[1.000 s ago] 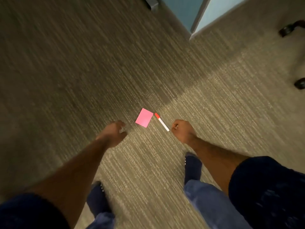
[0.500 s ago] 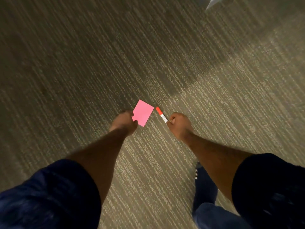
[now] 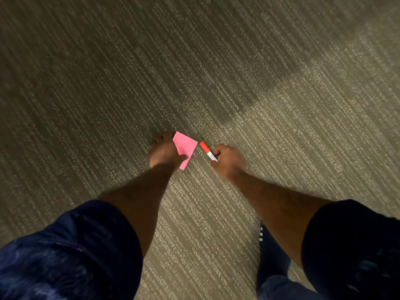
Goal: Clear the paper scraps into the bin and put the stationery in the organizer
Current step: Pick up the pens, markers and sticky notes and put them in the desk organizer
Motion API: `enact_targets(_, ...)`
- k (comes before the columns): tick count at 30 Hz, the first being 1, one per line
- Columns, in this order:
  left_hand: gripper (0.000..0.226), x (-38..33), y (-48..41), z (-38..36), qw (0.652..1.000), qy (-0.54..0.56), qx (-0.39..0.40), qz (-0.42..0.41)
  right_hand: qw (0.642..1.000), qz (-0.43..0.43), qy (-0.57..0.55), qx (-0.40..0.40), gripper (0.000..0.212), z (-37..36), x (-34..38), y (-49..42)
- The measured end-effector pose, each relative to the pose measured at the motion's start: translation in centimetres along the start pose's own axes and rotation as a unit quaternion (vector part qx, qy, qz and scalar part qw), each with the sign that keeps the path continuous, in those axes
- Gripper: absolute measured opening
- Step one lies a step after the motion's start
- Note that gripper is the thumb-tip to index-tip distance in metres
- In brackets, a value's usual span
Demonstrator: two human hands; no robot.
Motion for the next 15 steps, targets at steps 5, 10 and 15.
enact_targets(5, 0.048, 0.2, -0.1, -0.2, 0.999, 0.035, 0.028, -0.02, 0.998, -0.018, -0.061, 0.02, 0.017, -0.4, -0.1, 0.6)
enact_targets(10, 0.033, 0.4, 1.3, 0.0, 0.98, 0.188, 0.06, -0.031, 0.979, -0.045, -0.196, 0.024, 0.018, -0.2, 1.4, 2.2)
enact_targets(15, 0.032, 0.9, 3.7, 1.7, 0.95, 0.304, 0.054, -0.049, 0.952, -0.07, -0.295, 0.048, 0.017, 0.5, 4.2, 4.3)
Point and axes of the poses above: each hand's wrist, its own y-axis away from the middle knuckle, its own z-axis out of the back of the hand, x = y × z, the point moved 10 cm from there along -y, towards the middle knuckle, and after that the axes turned 8 degrees about -y, right-handed, at the moved point
